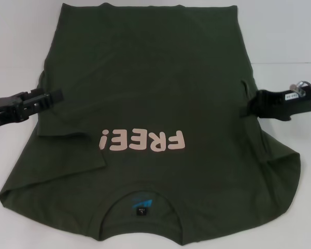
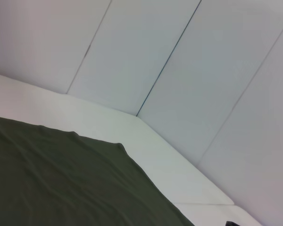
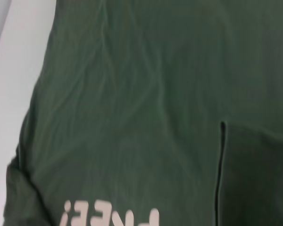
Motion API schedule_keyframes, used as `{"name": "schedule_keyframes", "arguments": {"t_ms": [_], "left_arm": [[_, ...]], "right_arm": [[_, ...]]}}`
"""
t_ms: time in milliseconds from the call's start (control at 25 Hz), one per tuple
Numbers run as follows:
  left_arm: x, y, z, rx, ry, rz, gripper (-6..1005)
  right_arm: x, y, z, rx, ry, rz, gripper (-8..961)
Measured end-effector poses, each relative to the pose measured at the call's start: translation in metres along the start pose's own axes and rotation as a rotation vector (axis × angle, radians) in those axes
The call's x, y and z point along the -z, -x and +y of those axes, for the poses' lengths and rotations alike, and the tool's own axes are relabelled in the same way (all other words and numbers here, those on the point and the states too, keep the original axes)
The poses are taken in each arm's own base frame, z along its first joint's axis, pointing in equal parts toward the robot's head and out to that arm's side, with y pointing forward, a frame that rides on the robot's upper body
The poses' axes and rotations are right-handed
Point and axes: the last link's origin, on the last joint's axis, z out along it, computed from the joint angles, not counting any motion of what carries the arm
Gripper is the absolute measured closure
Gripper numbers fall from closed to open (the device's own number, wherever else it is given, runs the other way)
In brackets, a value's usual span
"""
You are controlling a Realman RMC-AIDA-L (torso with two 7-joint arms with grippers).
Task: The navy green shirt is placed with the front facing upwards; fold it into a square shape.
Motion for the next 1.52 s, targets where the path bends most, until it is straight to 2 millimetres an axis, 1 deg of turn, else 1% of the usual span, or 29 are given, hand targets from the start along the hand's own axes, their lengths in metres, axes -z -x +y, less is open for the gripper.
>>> {"name": "schedule_keyframes", "arguments": {"t_ms": [240, 480, 880, 1040, 1280, 1400, 1520], "left_arm": [[0.001, -0.001, -0.002, 0.018, -0.001, 0.037, 268], [0.006, -0.004, -0.005, 0.027, -0.013, 0.074, 269], [0.015, -0.005, -0.01, 0.042, -0.041, 0.114, 272], [0.017, -0.006, -0.012, 0.057, -0.035, 0.149, 276], [0.019, -0.007, -0.016, 0.081, -0.042, 0.167, 276], [0.024, -0.007, -0.021, 0.133, -0.059, 0.201, 276], [0.027, -0.006, -0.024, 0.163, -0.065, 0.215, 277]], "right_arm": [[-0.013, 0.003, -0.001, -0.086, 0.039, -0.084, 857], [-0.023, 0.002, 0.002, -0.101, 0.04, -0.116, 846], [-0.026, 0.003, 0.007, -0.077, 0.045, -0.114, 828], [-0.03, 0.001, 0.008, -0.107, 0.066, -0.123, 821], [-0.031, 0.003, 0.014, -0.125, 0.108, -0.152, 578], [-0.032, 0.005, 0.018, -0.112, 0.134, -0.171, 503], [-0.035, 0.003, 0.02, -0.077, 0.115, -0.147, 428]]}}
